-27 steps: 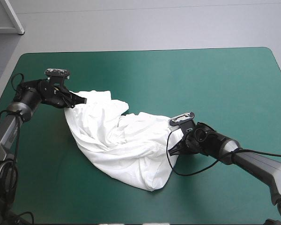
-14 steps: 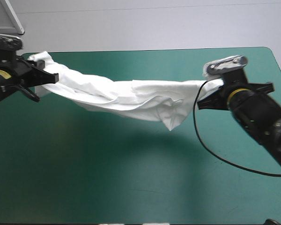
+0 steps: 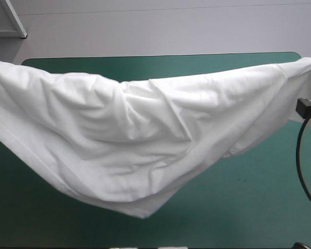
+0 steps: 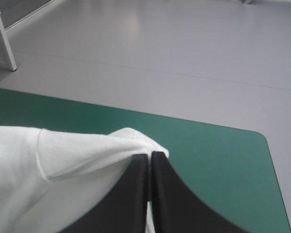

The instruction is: Fold the cloth

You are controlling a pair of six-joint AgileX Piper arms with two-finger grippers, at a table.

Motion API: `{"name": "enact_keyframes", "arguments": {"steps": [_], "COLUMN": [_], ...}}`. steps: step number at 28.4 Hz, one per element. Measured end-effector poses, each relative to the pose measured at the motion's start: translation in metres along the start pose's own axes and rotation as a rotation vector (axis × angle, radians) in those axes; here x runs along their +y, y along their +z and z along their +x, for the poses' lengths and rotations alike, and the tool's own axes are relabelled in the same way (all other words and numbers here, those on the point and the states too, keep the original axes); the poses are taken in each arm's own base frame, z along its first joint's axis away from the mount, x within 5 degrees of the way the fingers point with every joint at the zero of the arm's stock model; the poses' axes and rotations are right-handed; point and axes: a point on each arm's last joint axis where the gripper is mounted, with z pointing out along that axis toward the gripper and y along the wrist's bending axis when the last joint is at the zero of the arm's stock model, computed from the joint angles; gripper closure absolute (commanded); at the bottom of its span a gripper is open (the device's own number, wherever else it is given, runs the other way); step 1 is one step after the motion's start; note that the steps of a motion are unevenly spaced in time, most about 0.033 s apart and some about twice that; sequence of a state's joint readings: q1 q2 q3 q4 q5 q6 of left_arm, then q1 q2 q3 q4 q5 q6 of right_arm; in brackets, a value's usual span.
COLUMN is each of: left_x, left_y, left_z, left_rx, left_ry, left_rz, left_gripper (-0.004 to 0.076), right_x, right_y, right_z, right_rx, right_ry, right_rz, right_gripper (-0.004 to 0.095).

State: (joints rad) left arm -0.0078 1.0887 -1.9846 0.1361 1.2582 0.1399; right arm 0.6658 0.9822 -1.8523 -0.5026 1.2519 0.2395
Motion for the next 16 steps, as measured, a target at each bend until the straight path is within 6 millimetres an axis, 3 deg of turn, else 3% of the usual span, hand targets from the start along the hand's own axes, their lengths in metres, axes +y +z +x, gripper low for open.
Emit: {"name": "enact_keyframes", "arguments": {"steps": [5,8,12,16], "left_x": [-0.008,-0.018,-0.037,-0.050], "left_y": [0.025,0.050,0.104,0.149], "left_z": [0.016,0.035,0.073,0.098], "left_rx": [0.100,0.199,0.293,0.281], "left_ry": [0.003,-0.002,-0.021,-0.040], "left_rz": [0.043,0.088,0.159,0.173], "left_gripper": [0.0732,0.0732,0.0732,0.0732], "right_x": [0.025,0.042,0.069,0.093], "right_y": [0.045,0.080,0.134,0.191], "right_z": [0.015,0.029,0.046,0.059], "right_rx": [0.143,0.243,0.327,0.329], "right_ry": [-0.075,-0.126,-0.202,-0.284], "right_rz": [-0.016,-0.010,-0.013,0.022], "right_gripper": [0.0927,0.0927,0.0927,0.0927]}}
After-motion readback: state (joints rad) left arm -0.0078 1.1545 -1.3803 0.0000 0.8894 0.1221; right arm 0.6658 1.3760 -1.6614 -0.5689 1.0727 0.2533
